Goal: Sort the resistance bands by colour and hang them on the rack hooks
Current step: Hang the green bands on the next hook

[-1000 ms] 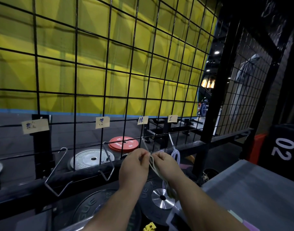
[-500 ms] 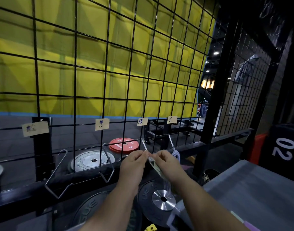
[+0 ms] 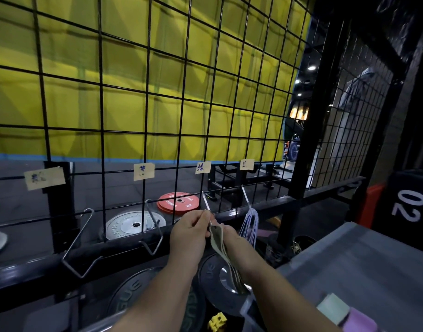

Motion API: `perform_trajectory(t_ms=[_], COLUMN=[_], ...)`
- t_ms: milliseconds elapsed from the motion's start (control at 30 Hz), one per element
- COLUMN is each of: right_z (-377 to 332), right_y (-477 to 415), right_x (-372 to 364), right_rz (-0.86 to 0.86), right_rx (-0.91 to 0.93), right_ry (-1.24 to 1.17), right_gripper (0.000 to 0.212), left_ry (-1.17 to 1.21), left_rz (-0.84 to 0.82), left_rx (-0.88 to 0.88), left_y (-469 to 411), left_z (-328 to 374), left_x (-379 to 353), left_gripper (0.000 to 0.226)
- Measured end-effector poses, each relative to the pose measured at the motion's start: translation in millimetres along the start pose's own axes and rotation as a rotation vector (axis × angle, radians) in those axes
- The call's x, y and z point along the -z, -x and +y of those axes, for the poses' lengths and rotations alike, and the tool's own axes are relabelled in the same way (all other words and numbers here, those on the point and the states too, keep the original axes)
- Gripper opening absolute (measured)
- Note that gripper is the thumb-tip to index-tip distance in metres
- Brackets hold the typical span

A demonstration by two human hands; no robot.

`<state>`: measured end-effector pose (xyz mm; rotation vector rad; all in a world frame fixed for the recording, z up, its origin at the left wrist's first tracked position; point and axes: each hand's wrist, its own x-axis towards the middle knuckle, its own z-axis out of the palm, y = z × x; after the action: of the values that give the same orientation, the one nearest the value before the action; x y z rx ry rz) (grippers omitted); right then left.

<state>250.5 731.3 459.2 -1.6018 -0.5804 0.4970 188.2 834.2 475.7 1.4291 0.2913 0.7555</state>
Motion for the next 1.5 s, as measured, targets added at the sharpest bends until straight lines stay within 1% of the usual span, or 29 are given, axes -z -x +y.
perform_trajectory(t_ms=[67,133,233,333,400,533,633,700,833,1000,1233,1400,1500], right_z=[0,7,19,21,23,22,18,17,14,14,14,11,13], right_y=[4,8,12,12,9,2,6,9,14,14,18,14,13], right_x=[2,4,9,12,13,14,16,16,16,18,21,24,27], right_rz=[-0.041,-0.026,0.040,0.075,0.105,0.164,0.192,0.188,0.149,0.188,0.185,0.201,0.214], right_rx=[-0.072,-0.129,-0.187,-0.143,-0.085,-0.040,-0.036,-0.034,-0.017,0.005,0.002,0.024,0.024], right_ry=[-0.145,-0.130,-0.063,-0.023,-0.015,0.048,0.016,0.059,0.066,0.107,0.214,0.192,0.231], right_gripper=[0.042,0.041,0.049,0.046,0.046,0.042,0.039,0.040,0.036,0.037,0.038,0.035,0.037], left_ry=[0.024,0.029,0.057,0.066,0.040,-0.050,-0.122,-0.148,-0.112,-0.131,-0.036,0.009,0.005], left_rz=[-0.005,-0.023,-0.038,-0.032,-0.035,-0.080,-0.030,0.004,0.045,0.100,0.106,0.121,0.113], left_rx=[0.012,0.022,0.046,0.072,0.058,0.019,-0.020,-0.032,-0.057,-0.088,-0.085,-0.060,-0.049], left_y=[1,3,6,7,8,9,10,12,15,17,23,23,22], left_z=[-2,-3,0,1,1,-3,-5,-5,-5,-2,-2,0,-2], left_x=[-1,-2,-2,-2,-2,-4,-7,-9,-12,-16,-19,-20,-22], left_gripper=[0.018,0.012,0.014,0.015,0.017,0.029,0.032,0.031,0.026,0.022,0.028,0.042,0.040])
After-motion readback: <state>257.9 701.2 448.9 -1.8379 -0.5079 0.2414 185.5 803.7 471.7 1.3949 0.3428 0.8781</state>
